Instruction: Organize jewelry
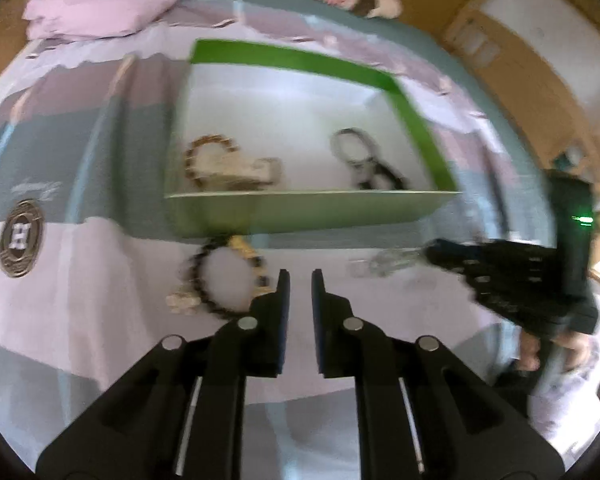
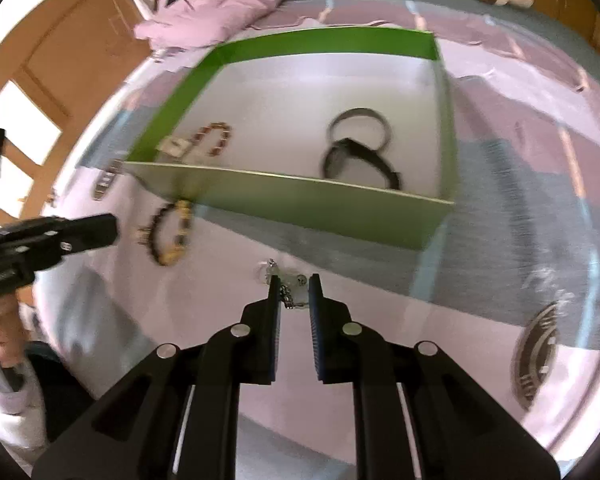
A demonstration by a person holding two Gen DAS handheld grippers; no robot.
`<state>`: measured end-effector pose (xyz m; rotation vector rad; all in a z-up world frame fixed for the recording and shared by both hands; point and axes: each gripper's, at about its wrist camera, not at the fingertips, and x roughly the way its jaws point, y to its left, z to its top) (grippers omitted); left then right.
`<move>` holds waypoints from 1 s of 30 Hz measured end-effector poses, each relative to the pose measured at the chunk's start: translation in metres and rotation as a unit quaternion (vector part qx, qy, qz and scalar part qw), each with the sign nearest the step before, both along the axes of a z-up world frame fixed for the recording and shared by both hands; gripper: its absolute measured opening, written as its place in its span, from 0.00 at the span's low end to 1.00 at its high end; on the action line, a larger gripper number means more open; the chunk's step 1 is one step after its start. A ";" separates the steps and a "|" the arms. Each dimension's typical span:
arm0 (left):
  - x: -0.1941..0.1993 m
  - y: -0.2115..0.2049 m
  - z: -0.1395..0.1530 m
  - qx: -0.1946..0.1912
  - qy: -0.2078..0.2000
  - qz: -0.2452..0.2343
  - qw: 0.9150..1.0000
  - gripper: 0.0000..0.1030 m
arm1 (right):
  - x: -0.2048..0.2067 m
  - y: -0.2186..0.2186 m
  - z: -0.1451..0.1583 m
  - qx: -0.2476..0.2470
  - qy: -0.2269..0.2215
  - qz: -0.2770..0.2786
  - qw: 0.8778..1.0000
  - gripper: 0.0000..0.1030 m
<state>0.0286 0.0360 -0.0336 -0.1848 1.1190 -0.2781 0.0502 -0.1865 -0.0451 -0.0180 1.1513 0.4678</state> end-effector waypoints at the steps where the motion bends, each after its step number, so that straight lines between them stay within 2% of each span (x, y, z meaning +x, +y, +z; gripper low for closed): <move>1: 0.002 0.002 -0.006 0.010 0.006 0.007 1.000 0.19 | 0.000 -0.001 -0.001 -0.015 -0.005 -0.005 1.000 0.13; 3: 0.006 0.004 -0.016 0.028 0.017 0.017 0.999 0.20 | 0.002 -0.001 -0.005 -0.035 -0.003 -0.012 0.999 0.16; 5: 0.009 0.001 -0.026 0.053 0.024 0.022 0.998 0.20 | 0.003 -0.003 -0.009 -0.040 0.005 -0.019 0.999 0.38; 6: 0.010 -0.002 -0.030 0.061 0.027 0.019 0.998 0.20 | 0.005 -0.005 -0.010 -0.043 0.006 -0.026 0.999 0.39; 9: 0.011 -0.018 -0.043 0.095 0.029 0.003 0.995 0.28 | 0.008 -0.011 -0.014 -0.059 0.010 -0.050 0.997 0.39; 13: 0.015 -0.032 -0.061 0.124 0.040 -0.011 0.991 0.29 | 0.010 -0.015 -0.016 -0.067 0.011 -0.061 0.996 0.39; 16: 0.015 -0.039 -0.066 0.143 0.033 -0.023 0.989 0.31 | 0.007 -0.008 -0.014 -0.075 0.000 -0.043 0.996 0.39; 18: 0.015 -0.040 -0.067 0.141 0.036 -0.030 0.989 0.38 | 0.005 -0.001 -0.017 -0.084 0.000 -0.030 0.996 0.39; 20: 0.015 -0.041 -0.069 0.140 0.037 -0.036 0.989 0.40 | 0.007 0.002 -0.026 -0.104 0.009 -0.033 0.994 0.39; 24: 0.014 -0.043 -0.069 0.147 0.035 -0.039 0.988 0.42 | 0.013 0.003 -0.041 -0.112 0.022 -0.037 0.993 0.39; 29: 0.012 -0.043 -0.068 0.139 0.035 -0.029 0.989 0.41 | 0.013 0.004 -0.040 -0.113 0.020 -0.040 0.993 0.39; 30: 0.011 -0.042 -0.067 0.139 0.035 -0.027 0.989 0.33 | 0.013 0.006 -0.040 -0.115 0.018 -0.037 0.992 0.39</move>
